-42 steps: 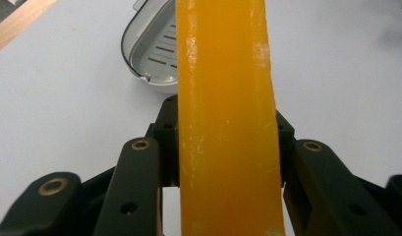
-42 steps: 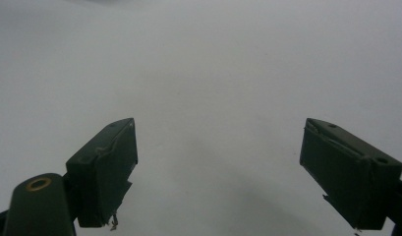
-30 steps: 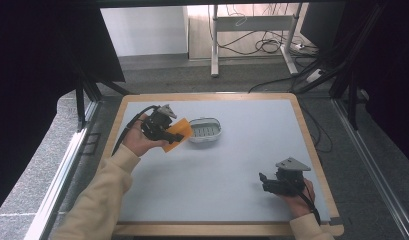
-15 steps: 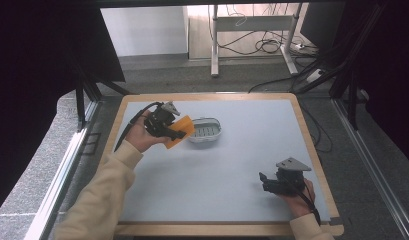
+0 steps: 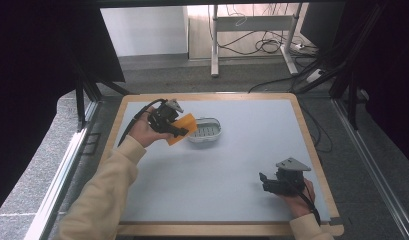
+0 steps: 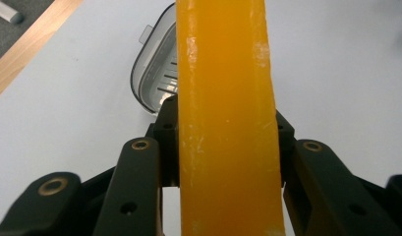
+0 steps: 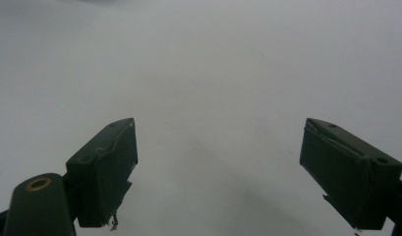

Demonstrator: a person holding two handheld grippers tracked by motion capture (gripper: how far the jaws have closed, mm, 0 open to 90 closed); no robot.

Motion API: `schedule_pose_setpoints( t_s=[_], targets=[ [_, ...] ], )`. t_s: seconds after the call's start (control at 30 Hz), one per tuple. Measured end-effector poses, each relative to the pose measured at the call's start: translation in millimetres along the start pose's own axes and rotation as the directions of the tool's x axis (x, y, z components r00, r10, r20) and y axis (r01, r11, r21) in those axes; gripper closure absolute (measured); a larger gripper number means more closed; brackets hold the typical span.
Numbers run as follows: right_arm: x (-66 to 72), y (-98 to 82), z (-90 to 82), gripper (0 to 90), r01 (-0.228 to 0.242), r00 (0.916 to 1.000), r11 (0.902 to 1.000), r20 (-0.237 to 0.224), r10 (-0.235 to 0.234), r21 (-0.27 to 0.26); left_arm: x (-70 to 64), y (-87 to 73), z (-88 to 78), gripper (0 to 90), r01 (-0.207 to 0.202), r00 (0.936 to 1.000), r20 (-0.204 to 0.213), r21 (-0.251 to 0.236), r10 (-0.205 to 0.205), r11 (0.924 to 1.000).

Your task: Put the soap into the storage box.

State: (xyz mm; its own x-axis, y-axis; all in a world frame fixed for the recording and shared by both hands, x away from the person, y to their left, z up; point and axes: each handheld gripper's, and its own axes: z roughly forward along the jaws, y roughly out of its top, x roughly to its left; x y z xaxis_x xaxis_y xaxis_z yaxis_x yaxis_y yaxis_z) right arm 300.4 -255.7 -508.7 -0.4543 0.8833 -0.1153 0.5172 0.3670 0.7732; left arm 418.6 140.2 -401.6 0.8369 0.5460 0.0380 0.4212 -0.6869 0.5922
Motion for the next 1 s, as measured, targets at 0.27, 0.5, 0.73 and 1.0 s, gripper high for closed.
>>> schedule_pose_setpoints(
  t_s=[0.27, 0.5, 0.73, 1.0],
  targets=[
    [-0.6, -0.2, -0.4, 14.8, -0.004, 1.0, 1.0, 0.002, 0.004, -0.003, 7.3, 7.9, 5.9, 61.7, -0.024, 0.9997, 0.001, 0.017, 0.024, 0.9996],
    [-1.0, -0.2, -1.0, 14.8, -0.004, 1.0, 1.0, 0.003, 0.004, -0.005, 10.5, 15.8, 10.7, 61.7, -0.045, 0.9989, 0.015, 0.01, 0.045, 0.9989],
    [-0.9, -0.2, -0.9, 14.9, -0.001, 1.0, 1.0, 0.002, 0.001, -0.005, 13.2, 23.8, 17.9, 61.7, -0.079, 0.9962, 0.039, 0.018, 0.079, 0.9967],
    [-1.6, -0.2, -1.0, 14.8, -0.001, 1.0, 1.0, 0.0, 0.001, -0.005, 16.2, 29.8, 26.9, 61.7, -0.089, 0.9947, 0.052, 0.016, 0.088, 0.9959]
  ],
)
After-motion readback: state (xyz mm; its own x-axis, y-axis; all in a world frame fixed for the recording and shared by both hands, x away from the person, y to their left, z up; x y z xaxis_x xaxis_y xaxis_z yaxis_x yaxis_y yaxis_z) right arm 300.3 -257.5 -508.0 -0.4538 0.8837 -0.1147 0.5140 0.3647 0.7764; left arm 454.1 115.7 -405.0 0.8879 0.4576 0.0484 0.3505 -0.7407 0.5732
